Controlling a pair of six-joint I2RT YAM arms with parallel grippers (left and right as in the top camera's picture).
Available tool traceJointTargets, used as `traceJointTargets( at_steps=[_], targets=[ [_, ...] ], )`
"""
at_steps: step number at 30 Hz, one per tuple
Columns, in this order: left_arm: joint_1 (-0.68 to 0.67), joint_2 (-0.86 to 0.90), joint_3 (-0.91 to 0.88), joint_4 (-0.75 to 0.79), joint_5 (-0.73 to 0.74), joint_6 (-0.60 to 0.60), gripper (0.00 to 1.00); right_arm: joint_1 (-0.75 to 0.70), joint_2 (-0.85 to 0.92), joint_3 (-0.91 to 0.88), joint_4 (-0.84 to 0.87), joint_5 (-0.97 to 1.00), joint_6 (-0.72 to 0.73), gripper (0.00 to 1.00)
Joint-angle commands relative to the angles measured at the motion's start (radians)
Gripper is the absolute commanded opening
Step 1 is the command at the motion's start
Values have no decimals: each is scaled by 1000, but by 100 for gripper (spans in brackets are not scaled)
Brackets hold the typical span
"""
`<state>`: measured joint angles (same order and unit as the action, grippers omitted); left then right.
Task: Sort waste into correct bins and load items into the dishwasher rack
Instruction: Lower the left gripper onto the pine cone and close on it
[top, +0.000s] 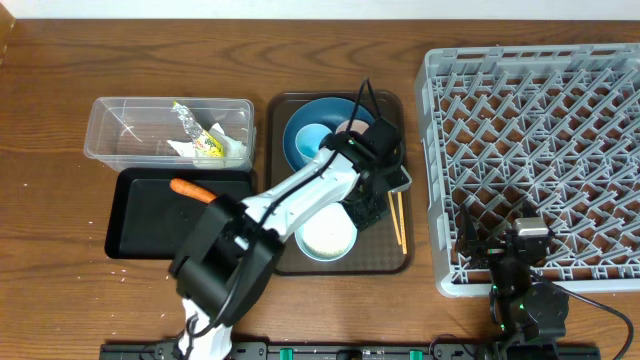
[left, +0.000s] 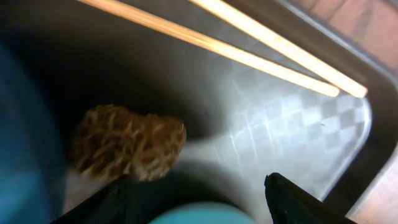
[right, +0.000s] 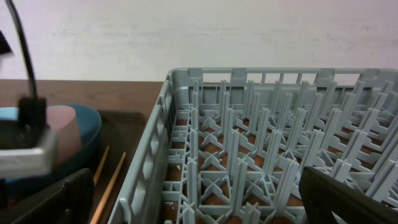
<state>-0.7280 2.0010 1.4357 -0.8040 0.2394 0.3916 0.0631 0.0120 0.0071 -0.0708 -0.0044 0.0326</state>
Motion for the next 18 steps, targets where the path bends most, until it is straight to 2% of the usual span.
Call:
traceJointTargets(
  at_steps=[1,7,18],
  targets=[
    [3,37,13,8,-18,27,68,-27,-4,-2,-4,0,-12,99],
    [3,40,13,32,-96,38,68,-27,-5,-2,-4,0,-12,99],
    [3,24,31,15,-128,64,68,-27,-4,-2,-4,0,-12,99]
  ],
)
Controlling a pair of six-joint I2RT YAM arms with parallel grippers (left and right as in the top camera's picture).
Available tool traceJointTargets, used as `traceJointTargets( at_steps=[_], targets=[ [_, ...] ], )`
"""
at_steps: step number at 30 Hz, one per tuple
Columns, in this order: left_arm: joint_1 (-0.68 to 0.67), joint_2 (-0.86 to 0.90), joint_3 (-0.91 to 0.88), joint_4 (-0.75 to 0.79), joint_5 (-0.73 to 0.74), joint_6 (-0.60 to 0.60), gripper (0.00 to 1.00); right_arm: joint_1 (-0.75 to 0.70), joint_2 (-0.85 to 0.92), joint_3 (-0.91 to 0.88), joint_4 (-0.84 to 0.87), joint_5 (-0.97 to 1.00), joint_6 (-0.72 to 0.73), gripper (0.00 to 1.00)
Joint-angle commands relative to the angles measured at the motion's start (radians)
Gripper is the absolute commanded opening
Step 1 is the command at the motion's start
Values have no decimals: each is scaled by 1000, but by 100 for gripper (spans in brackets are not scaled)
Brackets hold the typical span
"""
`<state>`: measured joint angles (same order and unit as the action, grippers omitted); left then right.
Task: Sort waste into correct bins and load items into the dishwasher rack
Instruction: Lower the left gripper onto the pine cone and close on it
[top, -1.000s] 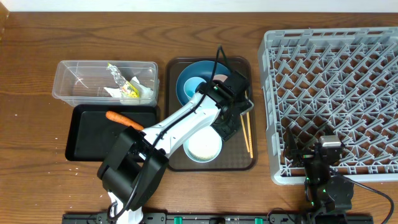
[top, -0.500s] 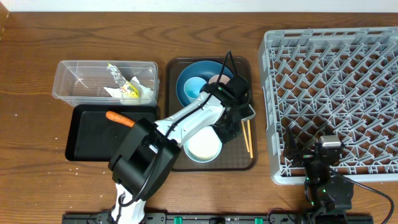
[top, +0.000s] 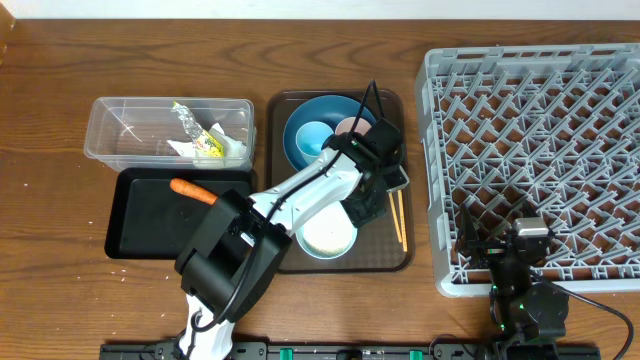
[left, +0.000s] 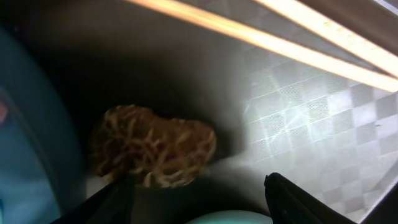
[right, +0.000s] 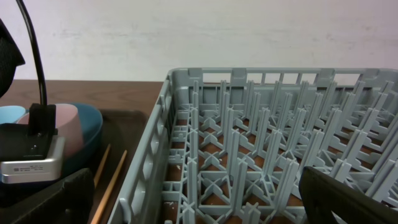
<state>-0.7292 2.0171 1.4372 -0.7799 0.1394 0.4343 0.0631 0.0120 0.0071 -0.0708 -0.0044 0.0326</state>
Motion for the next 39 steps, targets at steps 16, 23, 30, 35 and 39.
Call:
traceJointTargets(
  at_steps=[16,23,30,35,39],
  targets=[
    [6,4,37,47,-63,26,68,-27,-5,-2,-4,0,-12,99],
    [6,4,37,46,-102,26,68,-27,-5,-2,-4,0,-12,99],
    [6,5,6,94,-58,26,68,-27,-5,-2,-4,0,-12,99],
    [6,5,-19,127,-50,26,68,-27,-4,-2,-4,0,-12,99],
    [6,6,-23,127,-50,26,68,-27,-4,-2,-4,0,-12,99]
  ],
)
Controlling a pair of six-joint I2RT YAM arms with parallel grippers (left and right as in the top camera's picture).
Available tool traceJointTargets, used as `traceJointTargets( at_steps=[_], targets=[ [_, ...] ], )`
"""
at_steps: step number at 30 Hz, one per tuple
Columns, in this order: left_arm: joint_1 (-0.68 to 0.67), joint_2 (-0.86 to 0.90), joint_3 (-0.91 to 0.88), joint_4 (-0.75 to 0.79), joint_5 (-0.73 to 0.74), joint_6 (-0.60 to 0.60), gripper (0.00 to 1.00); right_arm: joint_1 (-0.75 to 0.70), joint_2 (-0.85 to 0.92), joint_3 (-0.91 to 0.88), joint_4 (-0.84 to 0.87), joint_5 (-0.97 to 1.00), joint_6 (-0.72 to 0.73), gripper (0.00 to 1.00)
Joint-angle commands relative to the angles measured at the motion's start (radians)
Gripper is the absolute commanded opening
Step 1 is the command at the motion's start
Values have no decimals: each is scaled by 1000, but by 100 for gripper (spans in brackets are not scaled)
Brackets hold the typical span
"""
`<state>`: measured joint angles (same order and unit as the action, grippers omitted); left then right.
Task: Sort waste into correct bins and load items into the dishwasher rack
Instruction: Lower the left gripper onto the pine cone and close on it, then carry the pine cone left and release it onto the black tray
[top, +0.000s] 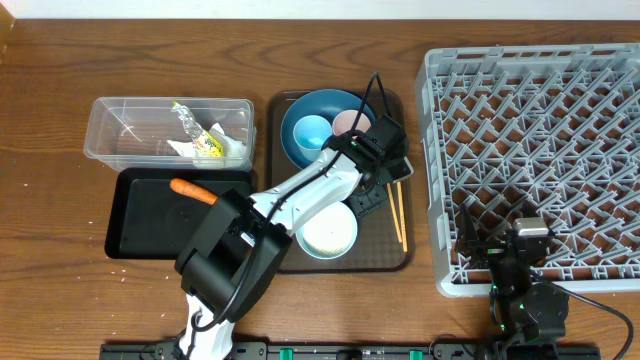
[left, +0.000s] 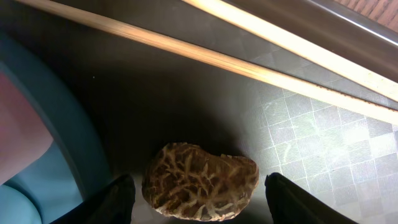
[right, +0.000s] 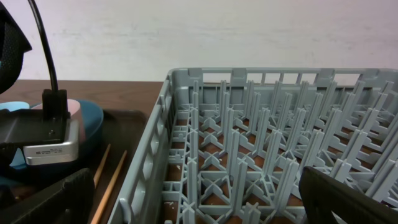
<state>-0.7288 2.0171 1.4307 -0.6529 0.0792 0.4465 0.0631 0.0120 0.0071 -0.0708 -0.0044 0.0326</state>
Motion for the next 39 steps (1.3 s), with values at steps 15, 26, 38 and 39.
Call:
traceJointTargets(
  at_steps=[15,26,38,39],
  targets=[
    [50,68,-16,-14,31,32,69,-27,-5,-2,-4,0,-12,99],
    [50,68,-15,-14,70,31,68,-27,-4,-2,-4,0,-12,99],
    [50,54,-15,-16,69,27,41,-27,-5,-2,-4,0,-12,99],
    [50,53,-15,-19,69,27,39,-27,-5,-2,-4,0,-12,99]
  ],
)
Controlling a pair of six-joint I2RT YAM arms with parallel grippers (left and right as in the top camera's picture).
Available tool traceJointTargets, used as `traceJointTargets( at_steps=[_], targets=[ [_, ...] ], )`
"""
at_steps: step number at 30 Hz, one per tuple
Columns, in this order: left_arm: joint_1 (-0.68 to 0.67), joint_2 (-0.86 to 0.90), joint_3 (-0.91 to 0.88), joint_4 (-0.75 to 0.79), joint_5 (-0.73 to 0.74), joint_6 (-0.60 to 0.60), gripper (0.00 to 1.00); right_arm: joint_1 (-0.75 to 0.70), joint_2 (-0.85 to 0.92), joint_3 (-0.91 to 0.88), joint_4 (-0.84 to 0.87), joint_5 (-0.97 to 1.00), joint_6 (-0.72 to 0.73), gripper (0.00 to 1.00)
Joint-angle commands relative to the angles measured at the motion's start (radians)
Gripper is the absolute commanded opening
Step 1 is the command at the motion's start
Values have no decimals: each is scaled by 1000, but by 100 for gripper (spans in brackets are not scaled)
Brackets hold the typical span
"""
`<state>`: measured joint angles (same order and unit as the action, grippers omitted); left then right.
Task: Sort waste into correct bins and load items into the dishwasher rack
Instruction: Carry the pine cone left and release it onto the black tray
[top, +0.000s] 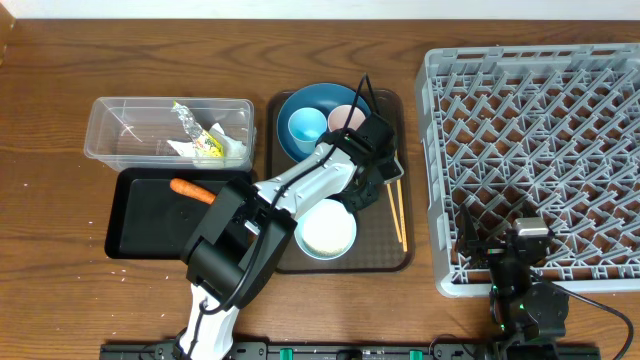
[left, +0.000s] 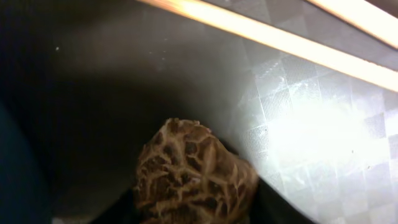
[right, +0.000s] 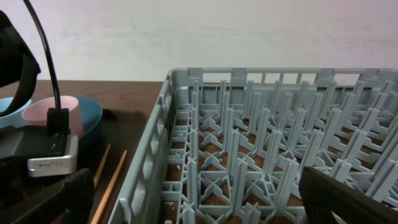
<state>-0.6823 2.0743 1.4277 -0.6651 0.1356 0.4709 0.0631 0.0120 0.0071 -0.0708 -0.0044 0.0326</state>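
Note:
A brown, net-patterned mushroom (left: 194, 180) lies on the dark brown tray (top: 385, 255). My left gripper (left: 196, 208) is low over the tray, and its fingers press the mushroom from both sides. From overhead the left gripper (top: 366, 190) hides the mushroom. Two chopsticks (top: 397, 218) lie just to its right. A blue bowl (top: 300, 105) holds a light blue cup (top: 306, 125) and a pink cup (top: 347, 118). A white bowl (top: 327, 232) sits at the tray's front. My right gripper (right: 196, 205) stands open over the grey dishwasher rack (right: 249, 124).
A clear bin (top: 165, 130) with a wrapper stands at the back left. In front of it is a black tray (top: 150, 225) holding a carrot (top: 192, 189). The rack (top: 540, 150) fills the right side of the table.
My left gripper has come down onto the mushroom, which now fills the gap between its fingers and looks turned. The right arm has not moved.
My left gripper hung open over the tray with the mushroom off to the left near the white bowl. The mushroom then sat nearer the middle of the wrist view, then centred just ahead of the open fingers. Now the fingers hold it.

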Motion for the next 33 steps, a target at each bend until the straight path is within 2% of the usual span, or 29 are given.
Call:
traceJointTargets(
  at_steps=[1,12,22,27,33],
  targets=[
    [3,-10,-12,-8,13,3,38,-27,-4,-2,-4,0,-12,99],
    [3,-82,-12,-41,13,2,37,-27,-5,-2,-4,0,-12,99],
    [4,-283,-12,-105,10,-35,37,-27,-4,-2,-4,0,-12,99],
    [33,-374,-12,-156,-68,-160,36,-27,-4,-2,-4,0,-12,99],
    [152,-448,-12,-224,-156,-319,36,-27,-4,-2,-4,0,-12,99]
  ],
)
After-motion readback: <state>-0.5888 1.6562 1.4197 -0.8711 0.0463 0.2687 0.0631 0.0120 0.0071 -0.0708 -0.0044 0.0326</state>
